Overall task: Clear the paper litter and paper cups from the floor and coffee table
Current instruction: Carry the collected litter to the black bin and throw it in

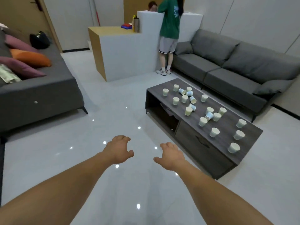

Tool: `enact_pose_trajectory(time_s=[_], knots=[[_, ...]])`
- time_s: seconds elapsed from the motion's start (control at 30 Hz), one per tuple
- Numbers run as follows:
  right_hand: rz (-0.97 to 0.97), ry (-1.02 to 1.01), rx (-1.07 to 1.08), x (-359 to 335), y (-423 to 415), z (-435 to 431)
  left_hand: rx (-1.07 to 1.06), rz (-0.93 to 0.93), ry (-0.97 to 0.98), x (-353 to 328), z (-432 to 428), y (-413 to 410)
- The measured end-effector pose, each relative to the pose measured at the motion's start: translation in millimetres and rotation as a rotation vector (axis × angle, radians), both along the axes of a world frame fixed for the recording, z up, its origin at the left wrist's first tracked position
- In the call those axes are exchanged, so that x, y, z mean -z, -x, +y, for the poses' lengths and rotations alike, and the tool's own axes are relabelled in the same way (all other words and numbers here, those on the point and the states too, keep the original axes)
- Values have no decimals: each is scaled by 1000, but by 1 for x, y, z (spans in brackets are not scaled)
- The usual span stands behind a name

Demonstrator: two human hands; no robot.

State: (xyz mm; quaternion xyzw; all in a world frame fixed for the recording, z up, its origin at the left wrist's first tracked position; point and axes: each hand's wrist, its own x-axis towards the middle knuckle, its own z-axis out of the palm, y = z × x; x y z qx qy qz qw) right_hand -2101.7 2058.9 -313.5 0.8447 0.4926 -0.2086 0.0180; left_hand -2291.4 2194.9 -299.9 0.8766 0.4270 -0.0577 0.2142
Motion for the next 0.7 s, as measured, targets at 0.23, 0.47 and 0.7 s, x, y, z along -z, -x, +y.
enact_pose_trajectory(time_s=[0.23, 0.47, 0.7], knots=[[-29, 16, -101, 11, -45, 165, -62, -17, 14, 15, 149, -46], [-30, 0, -32, 2, -100, 318, -10, -3, 63, 17, 307, -100], [4, 22, 39, 6, -166, 444, 17, 11, 35, 13, 458, -176]])
